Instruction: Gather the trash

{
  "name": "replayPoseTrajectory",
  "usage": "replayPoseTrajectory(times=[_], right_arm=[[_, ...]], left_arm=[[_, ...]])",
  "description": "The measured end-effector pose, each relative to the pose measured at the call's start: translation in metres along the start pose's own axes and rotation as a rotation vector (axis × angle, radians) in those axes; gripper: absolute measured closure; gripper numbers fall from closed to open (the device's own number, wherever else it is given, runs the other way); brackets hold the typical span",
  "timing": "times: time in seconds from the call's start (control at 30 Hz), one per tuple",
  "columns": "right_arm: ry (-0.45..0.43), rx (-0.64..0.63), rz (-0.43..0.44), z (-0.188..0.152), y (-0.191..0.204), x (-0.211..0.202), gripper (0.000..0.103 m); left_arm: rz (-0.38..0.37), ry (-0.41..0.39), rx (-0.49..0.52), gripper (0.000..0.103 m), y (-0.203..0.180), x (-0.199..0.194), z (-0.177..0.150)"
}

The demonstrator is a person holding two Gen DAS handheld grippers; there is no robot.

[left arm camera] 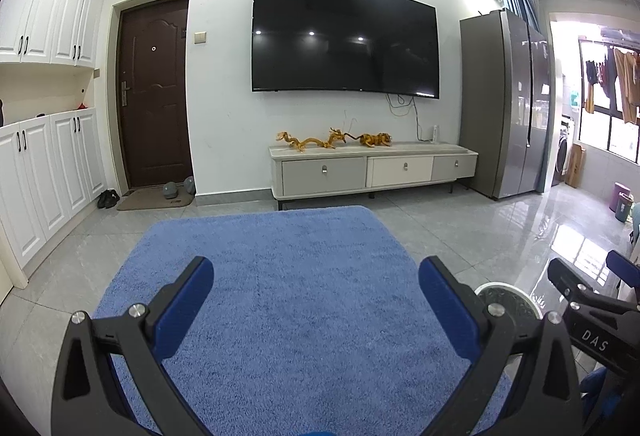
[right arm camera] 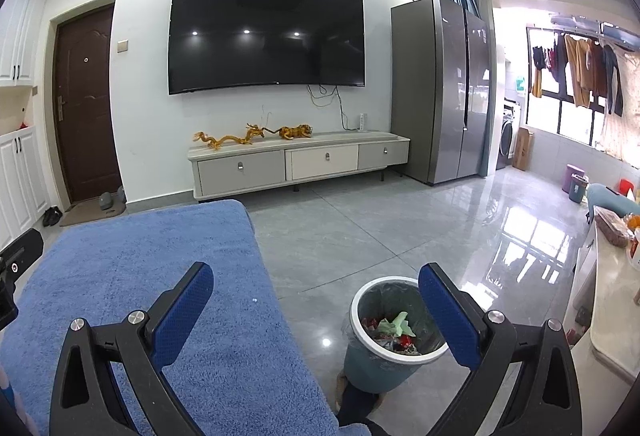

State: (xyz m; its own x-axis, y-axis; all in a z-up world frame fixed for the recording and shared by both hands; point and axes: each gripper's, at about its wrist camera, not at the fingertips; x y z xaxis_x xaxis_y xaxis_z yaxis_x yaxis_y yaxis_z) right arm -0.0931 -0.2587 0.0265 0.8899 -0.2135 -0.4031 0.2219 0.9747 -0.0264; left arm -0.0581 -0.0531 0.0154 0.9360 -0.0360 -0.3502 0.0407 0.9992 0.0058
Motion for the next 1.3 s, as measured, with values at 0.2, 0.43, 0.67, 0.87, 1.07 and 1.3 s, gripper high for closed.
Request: replayPoseTrajectory(times=[0.2,0.43,0.67,0.87,1.07,1.3], right_arm=[[0.012,0.004,-0.004,-0.003,-0.002,0.003,0.0],[0.025,0.009,-0.013,-0.004,-0.002,0.009,0.0],[0.031,0.013,-0.022,-0.007,-0.004,0.011,0.0],[0.032,0.012,-0.023,-0.007,-0.004,0.011,0.0],[0.034,0.011,-0.026,-0.009,-0.005,0.01,0.0],[0.034,0.008,-0.033,-0.011,-0.008,0.011,0.0]], left_arm=[[-0.005,0.008,0.007,0.0,-0.003,0.002,-0.002],[-0.004,0.027,0.011,0.0,-0.001,0.008,-0.005],[-0.007,0.04,0.014,0.0,-0.002,0.011,-0.009],[-0.009,0.045,0.014,0.0,-0.002,0.013,-0.009],[-0.018,0.053,0.012,0.0,0.0,0.014,-0.01],[-0.025,0.06,0.013,0.0,0.003,0.016,-0.012]])
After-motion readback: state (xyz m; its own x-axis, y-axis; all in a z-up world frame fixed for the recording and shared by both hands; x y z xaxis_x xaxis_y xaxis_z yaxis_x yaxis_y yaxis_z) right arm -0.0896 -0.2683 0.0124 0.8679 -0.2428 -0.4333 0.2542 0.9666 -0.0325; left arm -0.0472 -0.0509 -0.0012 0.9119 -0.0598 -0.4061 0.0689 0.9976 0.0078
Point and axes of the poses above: each gripper's, at about its wrist camera, not at the fingertips, and x roughly the way its jaws point, y to its left, z to its top, and after that the axes turned 1 degree about -z, right-handed
